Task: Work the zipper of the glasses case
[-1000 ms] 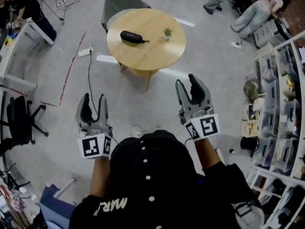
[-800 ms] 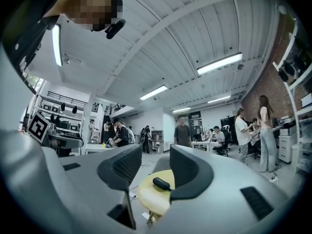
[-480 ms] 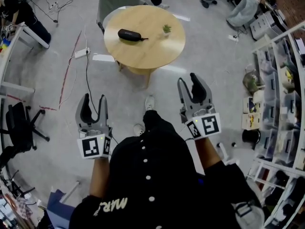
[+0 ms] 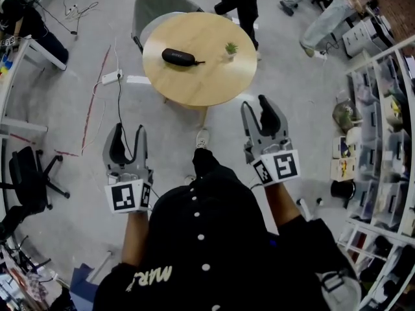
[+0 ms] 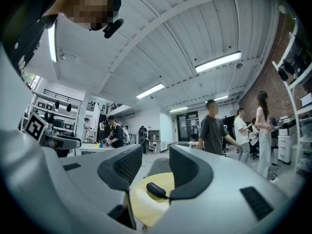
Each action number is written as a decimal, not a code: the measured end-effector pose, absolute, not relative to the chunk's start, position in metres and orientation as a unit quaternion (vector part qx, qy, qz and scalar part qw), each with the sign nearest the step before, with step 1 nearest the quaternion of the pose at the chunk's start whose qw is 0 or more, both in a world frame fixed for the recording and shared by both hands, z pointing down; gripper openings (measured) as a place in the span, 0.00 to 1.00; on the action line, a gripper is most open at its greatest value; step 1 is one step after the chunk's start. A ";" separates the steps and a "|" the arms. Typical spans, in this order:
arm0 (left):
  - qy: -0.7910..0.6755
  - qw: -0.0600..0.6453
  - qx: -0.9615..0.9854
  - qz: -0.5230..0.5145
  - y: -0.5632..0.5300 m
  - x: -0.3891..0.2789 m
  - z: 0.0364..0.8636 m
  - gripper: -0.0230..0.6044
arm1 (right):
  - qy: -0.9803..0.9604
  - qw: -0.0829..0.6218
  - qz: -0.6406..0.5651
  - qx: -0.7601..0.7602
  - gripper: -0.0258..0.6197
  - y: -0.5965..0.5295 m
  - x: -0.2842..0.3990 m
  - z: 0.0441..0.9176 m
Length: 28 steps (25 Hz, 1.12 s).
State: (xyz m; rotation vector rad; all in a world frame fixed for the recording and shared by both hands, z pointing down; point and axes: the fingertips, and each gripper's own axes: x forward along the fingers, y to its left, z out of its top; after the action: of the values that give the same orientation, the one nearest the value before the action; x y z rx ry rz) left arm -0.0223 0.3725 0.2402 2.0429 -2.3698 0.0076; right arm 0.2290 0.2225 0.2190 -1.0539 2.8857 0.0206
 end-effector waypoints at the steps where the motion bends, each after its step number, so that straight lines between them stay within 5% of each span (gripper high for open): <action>1: -0.757 0.006 0.654 0.004 0.364 -0.027 0.241 0.36 | 0.939 0.033 0.008 -0.341 0.29 0.214 0.223 0.220; 28: -0.740 0.014 0.672 0.008 0.090 -0.102 0.240 0.36 | 0.957 0.004 -0.008 -0.290 0.29 -0.059 0.112 0.235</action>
State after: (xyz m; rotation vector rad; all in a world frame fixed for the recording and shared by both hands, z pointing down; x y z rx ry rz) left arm -0.1023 0.0898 0.2398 2.0929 -2.3056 0.0260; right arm 0.1117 -0.0585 0.2352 -0.9071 2.9989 -0.0257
